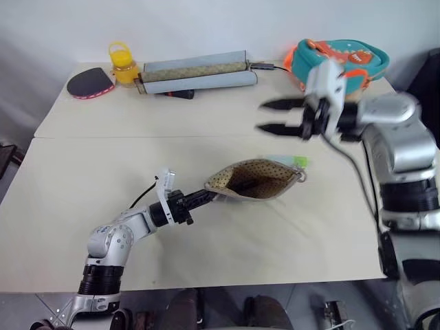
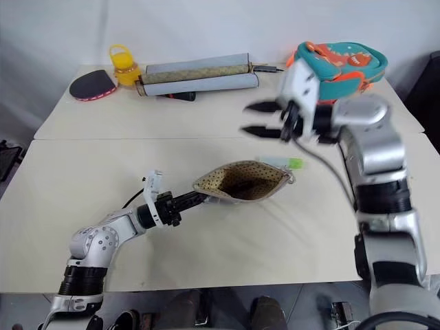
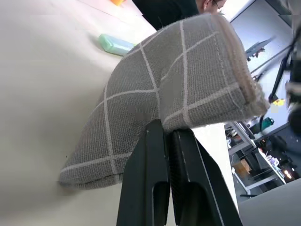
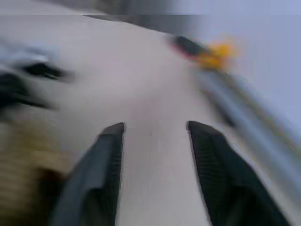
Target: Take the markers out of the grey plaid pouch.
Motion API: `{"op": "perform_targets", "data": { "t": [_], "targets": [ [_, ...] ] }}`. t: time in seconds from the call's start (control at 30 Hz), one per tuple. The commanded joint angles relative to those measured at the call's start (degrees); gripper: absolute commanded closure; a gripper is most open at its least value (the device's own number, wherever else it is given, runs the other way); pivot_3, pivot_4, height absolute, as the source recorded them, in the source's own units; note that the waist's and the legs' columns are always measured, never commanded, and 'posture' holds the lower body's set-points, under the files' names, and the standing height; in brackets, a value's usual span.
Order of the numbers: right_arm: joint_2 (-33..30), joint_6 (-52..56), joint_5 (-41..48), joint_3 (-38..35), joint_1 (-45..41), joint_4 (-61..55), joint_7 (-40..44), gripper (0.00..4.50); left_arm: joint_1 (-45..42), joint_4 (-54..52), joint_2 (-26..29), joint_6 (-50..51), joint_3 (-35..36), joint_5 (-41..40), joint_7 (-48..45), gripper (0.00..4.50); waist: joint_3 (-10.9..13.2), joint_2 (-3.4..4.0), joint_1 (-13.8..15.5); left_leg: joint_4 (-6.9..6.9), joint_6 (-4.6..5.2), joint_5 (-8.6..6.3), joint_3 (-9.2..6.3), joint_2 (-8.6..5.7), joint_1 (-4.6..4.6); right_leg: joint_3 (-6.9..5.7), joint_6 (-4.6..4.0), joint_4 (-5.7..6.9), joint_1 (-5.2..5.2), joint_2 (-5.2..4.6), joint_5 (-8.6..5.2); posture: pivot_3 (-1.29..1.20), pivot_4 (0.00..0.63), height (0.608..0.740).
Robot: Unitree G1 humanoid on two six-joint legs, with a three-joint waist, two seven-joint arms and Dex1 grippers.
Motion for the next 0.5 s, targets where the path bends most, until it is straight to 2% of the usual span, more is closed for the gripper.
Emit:
{"op": "perform_targets", "data": {
  "t": [0.03, 0.1, 0.13, 0.33, 0.5],
  "targets": [
    [-6.2, 2.7, -2.6, 4.2, 3.5, -10.0, 2.6, 3.64, -0.7, 0.0, -0.3, -0.4, 0.5, 0.1, 0.0, 4.50, 0.0, 0.00, 0.5, 0.01, 0.05, 0.02, 0.01, -0.05, -0.04, 0.00, 0.03, -0.01, -0.01, -0.05, 0.01, 0.00, 0.150, 0.740],
    [-5.8, 6.1, -0.7, 5.0, 4.9, -13.1, 1.3, 4.31, -0.7, 0.0, -0.4, -0.4, 0.5, 0.2, 0.1, 4.50, 0.0, -0.02, 0.7, 0.03, 0.11, -0.02, 0.01, -0.08, -0.05, -0.01, 0.04, -0.10, 0.00, -0.07, 0.02, 0.00, 0.150, 0.740],
    [-5.1, 7.4, 0.3, 4.8, 5.0, -13.7, 0.3, 4.45, -0.7, 0.1, -0.4, -0.4, 0.6, 0.2, 0.1, 4.50, 0.0, -0.02, 0.7, 0.03, 0.11, -0.02, 0.05, -0.07, -0.04, -0.01, 0.05, -0.11, -0.01, -0.07, 0.02, 0.00, 0.150, 0.740],
    [-1.4, -5.5, -14.7, 12.2, 4.6, -8.7, -8.3, 4.45, -0.3, -0.5, -0.4, 0.7, 0.5, -0.3, 0.1, 4.50, 0.0, -0.04, -0.2, 0.01, 0.03, 0.01, 0.09, -0.02, 0.04, -0.02, 0.03, -0.08, -0.08, -0.02, 0.01, 0.00, 0.150, 0.740],
    [-2.8, -13.6, -21.6, 16.5, 3.4, -2.4, -5.7, 4.45, -0.8, -0.3, -0.5, 2.1, 0.6, -1.1, -0.4, 4.50, 0.0, -0.05, -0.1, 0.01, 0.04, 0.02, 0.08, -0.04, 0.02, -0.08, 0.03, 0.02, -0.06, 0.00, 0.02, 0.00, 0.150, 0.740]
  ]
}}
